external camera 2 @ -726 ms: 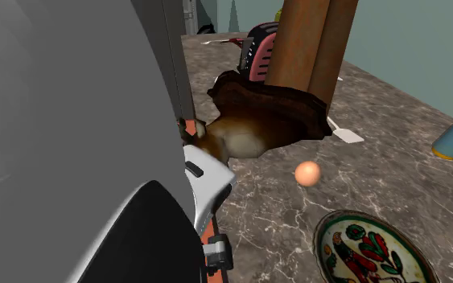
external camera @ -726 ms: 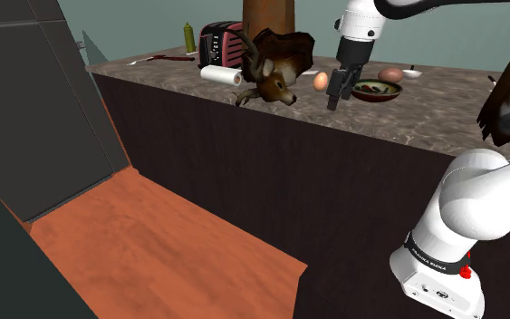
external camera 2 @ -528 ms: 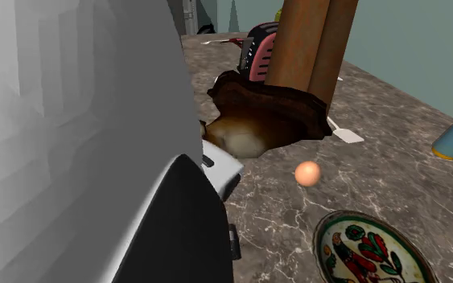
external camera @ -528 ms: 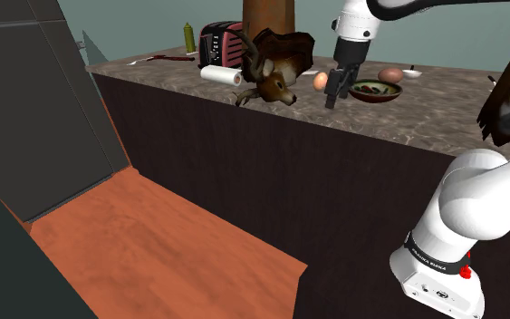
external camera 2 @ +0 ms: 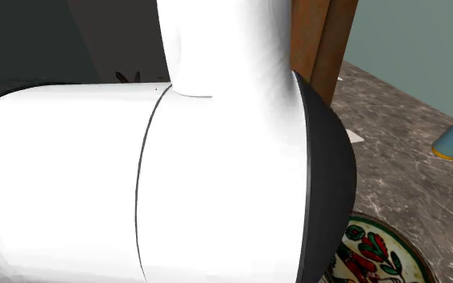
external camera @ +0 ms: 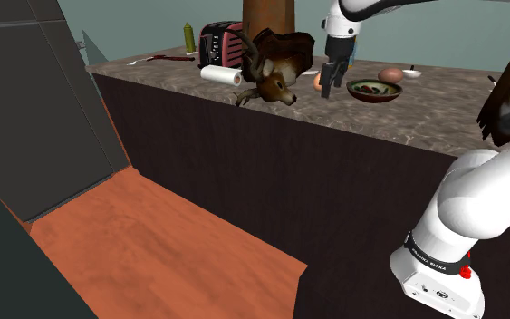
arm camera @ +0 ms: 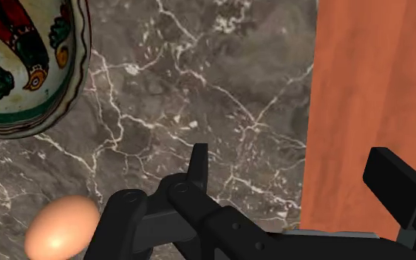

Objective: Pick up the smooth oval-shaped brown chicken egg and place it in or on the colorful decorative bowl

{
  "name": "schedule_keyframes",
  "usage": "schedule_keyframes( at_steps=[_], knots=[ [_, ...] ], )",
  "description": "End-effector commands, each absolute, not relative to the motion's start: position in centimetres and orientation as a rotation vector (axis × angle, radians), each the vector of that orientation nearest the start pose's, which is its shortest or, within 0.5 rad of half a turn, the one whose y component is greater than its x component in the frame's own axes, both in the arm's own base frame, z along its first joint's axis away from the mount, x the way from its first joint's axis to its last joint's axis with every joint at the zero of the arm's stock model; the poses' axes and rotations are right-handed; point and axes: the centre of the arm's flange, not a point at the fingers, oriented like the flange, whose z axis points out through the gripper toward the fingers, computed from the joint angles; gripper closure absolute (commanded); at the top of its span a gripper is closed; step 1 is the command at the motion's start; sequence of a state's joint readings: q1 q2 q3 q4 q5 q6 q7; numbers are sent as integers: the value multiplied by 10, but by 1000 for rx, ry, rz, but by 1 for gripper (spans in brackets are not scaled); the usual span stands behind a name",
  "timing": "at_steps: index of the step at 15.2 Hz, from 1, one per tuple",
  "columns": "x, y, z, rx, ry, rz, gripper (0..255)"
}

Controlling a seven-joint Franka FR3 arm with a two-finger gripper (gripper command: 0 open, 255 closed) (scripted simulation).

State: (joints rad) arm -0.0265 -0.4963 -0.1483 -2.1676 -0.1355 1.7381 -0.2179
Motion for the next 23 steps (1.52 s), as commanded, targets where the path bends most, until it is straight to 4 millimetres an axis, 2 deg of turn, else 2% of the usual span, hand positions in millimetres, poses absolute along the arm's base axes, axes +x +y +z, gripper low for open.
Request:
schedule_keyframes(
  at_steps=[1, 16, 23],
  knots=[
    [420, -112, 589, -3233, -135, -61, 0],
    [556, -242, 587, -3367, -215, 84, 0],
    [555, -251, 551, -3367, -215, 84, 0]
  ],
)
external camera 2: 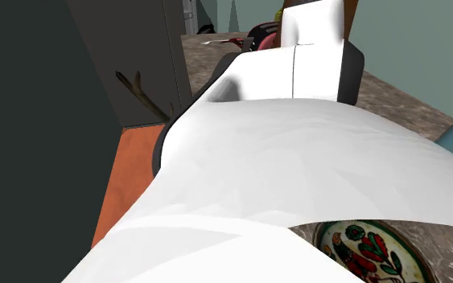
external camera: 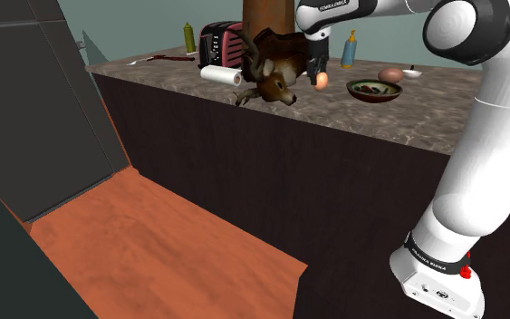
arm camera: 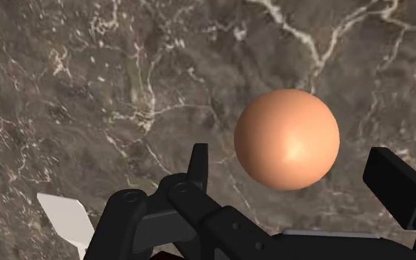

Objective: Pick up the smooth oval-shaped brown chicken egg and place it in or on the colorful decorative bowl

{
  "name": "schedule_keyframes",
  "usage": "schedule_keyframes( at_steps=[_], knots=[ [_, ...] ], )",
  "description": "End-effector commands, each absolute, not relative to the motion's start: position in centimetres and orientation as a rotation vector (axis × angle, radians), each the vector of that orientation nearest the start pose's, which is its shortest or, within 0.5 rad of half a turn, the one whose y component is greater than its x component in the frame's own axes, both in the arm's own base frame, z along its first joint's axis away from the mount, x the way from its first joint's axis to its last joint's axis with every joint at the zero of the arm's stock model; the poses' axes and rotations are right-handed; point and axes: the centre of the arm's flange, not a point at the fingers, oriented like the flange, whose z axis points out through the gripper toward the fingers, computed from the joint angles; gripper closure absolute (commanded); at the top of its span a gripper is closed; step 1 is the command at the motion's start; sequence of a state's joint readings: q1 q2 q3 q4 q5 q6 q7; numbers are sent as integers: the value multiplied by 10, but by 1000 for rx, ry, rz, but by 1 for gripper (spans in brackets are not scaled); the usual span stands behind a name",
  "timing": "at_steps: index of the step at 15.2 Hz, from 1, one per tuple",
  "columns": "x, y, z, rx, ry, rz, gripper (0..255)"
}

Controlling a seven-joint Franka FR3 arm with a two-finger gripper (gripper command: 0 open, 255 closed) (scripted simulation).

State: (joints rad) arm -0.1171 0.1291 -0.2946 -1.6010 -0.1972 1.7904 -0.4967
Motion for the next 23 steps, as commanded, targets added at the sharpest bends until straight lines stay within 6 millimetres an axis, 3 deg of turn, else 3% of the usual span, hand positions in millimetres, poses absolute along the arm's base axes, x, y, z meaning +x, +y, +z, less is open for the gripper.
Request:
schedule_keyframes(
  at_steps=[1, 9, 10, 19, 23],
  knots=[
    [555, -251, 548, -3367, -215, 84, 0],
    [555, -251, 548, -3367, -215, 84, 0],
    [555, -253, 549, -3367, -215, 84, 255],
    [555, -251, 548, -3367, -215, 84, 255],
    [555, -251, 569, -3367, -215, 84, 255]
  ],
)
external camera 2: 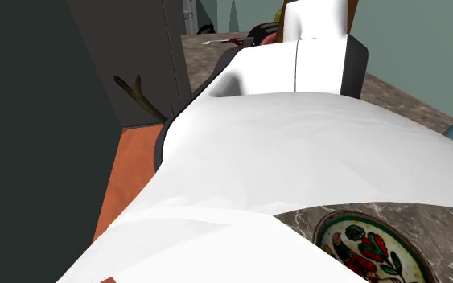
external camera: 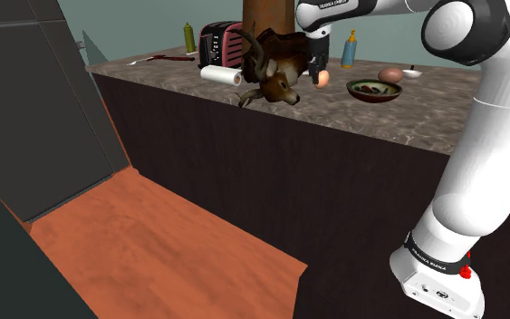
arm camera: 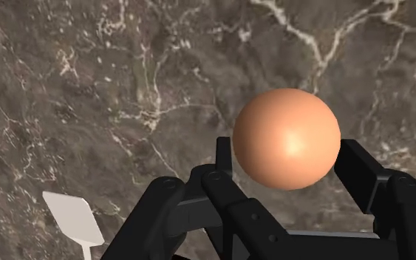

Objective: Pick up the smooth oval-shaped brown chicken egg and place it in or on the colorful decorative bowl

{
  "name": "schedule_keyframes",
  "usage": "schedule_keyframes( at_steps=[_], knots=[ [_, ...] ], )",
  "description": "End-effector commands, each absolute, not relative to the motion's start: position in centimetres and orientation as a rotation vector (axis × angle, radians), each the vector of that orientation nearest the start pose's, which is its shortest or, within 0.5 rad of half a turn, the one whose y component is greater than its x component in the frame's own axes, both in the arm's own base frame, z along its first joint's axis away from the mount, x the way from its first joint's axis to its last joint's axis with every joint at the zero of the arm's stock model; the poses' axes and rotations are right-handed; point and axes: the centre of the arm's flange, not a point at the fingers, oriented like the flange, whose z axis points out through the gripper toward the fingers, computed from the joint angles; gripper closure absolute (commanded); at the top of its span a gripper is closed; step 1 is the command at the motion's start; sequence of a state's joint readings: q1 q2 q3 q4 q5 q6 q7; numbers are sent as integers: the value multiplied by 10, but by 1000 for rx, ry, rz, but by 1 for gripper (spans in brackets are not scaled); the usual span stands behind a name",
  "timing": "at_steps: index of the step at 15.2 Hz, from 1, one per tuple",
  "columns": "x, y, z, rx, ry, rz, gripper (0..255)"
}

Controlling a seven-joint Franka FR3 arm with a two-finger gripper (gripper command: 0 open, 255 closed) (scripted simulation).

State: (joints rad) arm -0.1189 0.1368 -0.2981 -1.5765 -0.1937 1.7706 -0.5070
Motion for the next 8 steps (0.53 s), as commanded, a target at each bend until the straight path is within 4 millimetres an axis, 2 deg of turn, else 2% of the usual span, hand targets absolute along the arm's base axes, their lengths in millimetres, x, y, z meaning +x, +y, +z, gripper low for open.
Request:
schedule_keyframes(
  at_steps=[1, 8],
  knots=[
    [555, -251, 575, -3367, -215, 84, 255],
    [555, -251, 611, -3367, -215, 84, 255]
  ],
)
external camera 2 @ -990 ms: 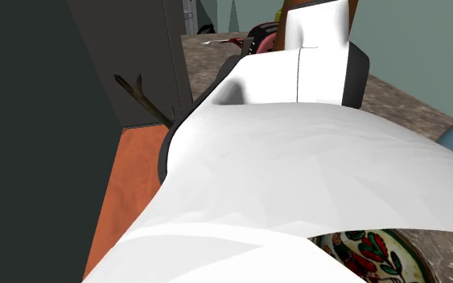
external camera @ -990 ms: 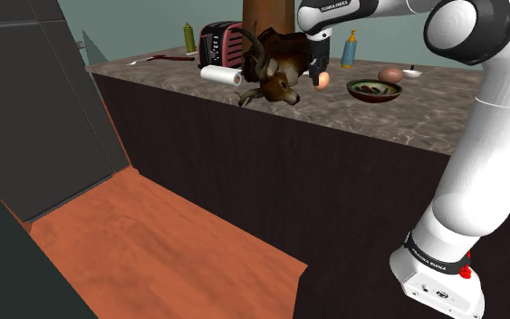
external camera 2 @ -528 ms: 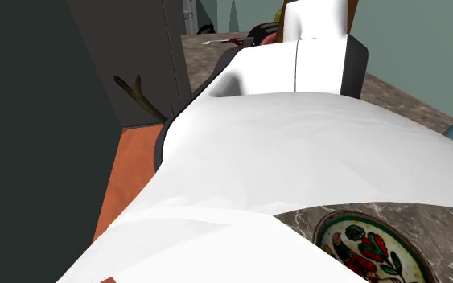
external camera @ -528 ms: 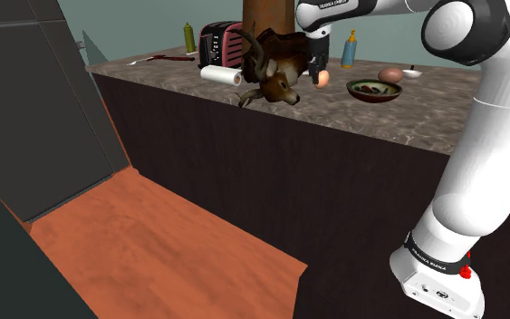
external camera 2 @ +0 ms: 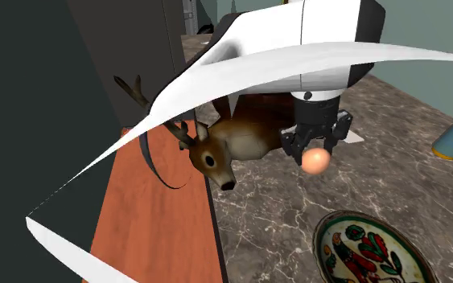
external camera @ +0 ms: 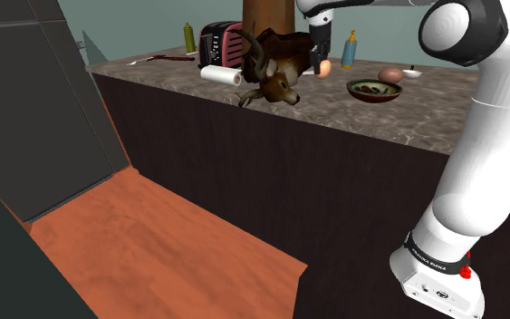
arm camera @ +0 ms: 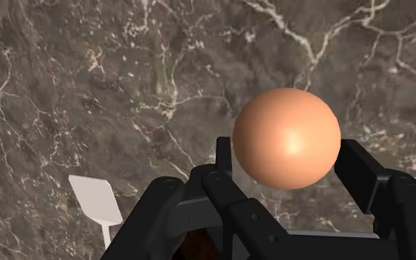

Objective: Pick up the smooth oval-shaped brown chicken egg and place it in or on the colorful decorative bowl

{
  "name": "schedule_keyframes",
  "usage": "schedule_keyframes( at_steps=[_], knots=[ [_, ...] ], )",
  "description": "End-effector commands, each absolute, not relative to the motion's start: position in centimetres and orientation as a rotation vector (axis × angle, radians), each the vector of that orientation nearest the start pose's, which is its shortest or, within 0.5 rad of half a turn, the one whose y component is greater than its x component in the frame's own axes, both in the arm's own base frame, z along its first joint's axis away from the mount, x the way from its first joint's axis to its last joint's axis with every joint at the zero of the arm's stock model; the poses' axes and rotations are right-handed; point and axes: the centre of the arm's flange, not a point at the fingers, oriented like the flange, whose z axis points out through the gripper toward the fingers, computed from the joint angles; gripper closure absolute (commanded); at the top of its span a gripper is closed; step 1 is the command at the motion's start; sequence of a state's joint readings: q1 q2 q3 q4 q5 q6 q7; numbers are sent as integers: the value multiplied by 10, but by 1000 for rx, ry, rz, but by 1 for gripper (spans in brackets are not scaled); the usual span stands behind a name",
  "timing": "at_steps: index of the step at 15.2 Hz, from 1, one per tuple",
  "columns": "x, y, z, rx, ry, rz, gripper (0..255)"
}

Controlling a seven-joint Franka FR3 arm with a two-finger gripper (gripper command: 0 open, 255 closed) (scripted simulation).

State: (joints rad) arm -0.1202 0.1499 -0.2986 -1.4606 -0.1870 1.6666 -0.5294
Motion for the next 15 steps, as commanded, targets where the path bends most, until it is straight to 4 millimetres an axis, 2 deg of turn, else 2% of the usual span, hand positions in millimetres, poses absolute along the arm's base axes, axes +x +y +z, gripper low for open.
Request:
schedule_keyframes(
  at_steps=[1, 11, 12, 15],
  knots=[
    [555, -251, 617, -3367, -215, 84, 255],
    [555, -251, 670, -3367, -215, 84, 255],
    [555, -251, 670, -3367, -215, 84, 255],
    [516, -258, 670, -3367, -215, 84, 255]
  ],
)
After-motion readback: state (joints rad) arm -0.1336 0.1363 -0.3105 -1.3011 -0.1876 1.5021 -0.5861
